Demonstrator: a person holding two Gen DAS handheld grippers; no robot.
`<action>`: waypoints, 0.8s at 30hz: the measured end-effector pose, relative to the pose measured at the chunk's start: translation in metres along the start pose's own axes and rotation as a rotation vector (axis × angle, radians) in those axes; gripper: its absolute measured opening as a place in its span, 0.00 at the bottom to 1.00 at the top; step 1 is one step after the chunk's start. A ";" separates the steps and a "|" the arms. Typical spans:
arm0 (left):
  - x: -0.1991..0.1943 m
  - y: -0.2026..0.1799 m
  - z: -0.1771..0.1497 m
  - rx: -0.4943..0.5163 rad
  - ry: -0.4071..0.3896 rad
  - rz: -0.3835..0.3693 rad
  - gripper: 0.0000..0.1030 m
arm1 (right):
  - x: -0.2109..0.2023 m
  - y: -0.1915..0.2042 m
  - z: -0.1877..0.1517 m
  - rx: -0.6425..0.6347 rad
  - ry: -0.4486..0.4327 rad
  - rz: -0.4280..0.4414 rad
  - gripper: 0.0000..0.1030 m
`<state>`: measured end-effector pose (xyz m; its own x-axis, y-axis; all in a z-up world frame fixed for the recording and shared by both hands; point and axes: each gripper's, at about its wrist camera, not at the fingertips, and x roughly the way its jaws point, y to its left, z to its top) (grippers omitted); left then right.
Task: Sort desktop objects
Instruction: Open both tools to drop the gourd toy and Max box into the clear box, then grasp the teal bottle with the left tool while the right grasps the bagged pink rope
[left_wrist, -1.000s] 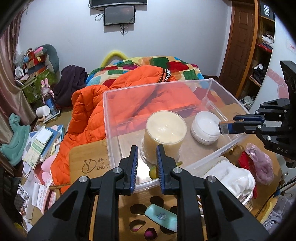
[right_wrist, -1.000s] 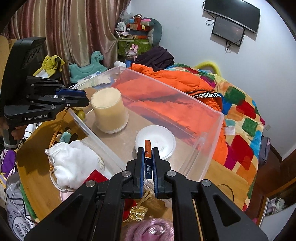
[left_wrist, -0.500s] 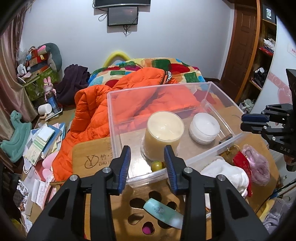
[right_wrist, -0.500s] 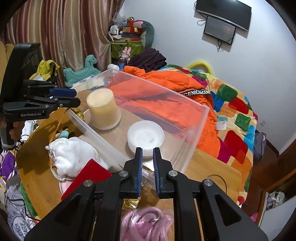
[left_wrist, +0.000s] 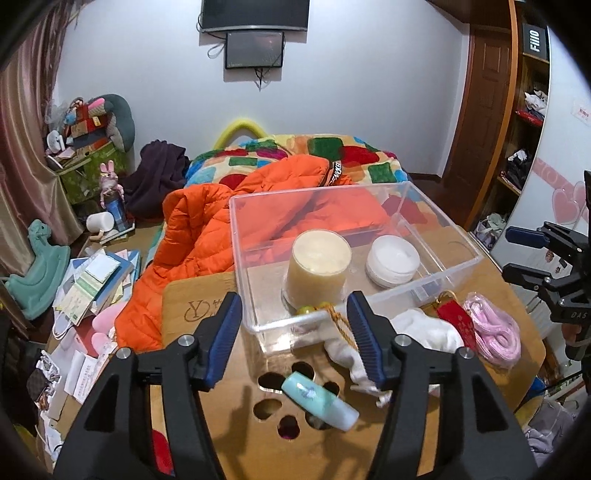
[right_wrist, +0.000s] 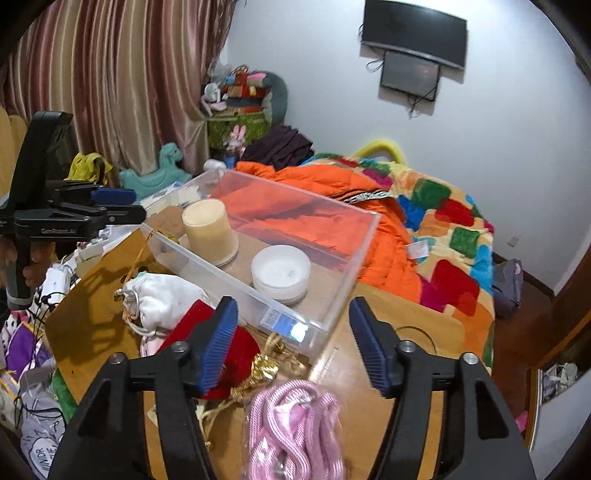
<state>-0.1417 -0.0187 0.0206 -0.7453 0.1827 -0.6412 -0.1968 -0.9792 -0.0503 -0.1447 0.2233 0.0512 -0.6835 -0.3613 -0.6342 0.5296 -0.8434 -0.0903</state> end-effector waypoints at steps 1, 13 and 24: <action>-0.003 -0.001 -0.004 0.000 -0.003 -0.001 0.58 | -0.004 -0.001 -0.004 0.008 -0.011 -0.008 0.62; -0.002 -0.007 -0.066 -0.033 0.051 0.022 0.66 | -0.035 0.003 -0.075 0.115 -0.103 -0.097 0.77; 0.029 -0.011 -0.088 -0.082 0.109 0.047 0.68 | -0.018 0.007 -0.096 0.174 -0.084 -0.120 0.79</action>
<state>-0.1048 -0.0104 -0.0649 -0.6778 0.1298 -0.7237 -0.1068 -0.9912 -0.0777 -0.0801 0.2623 -0.0118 -0.7797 -0.2797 -0.5603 0.3521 -0.9357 -0.0230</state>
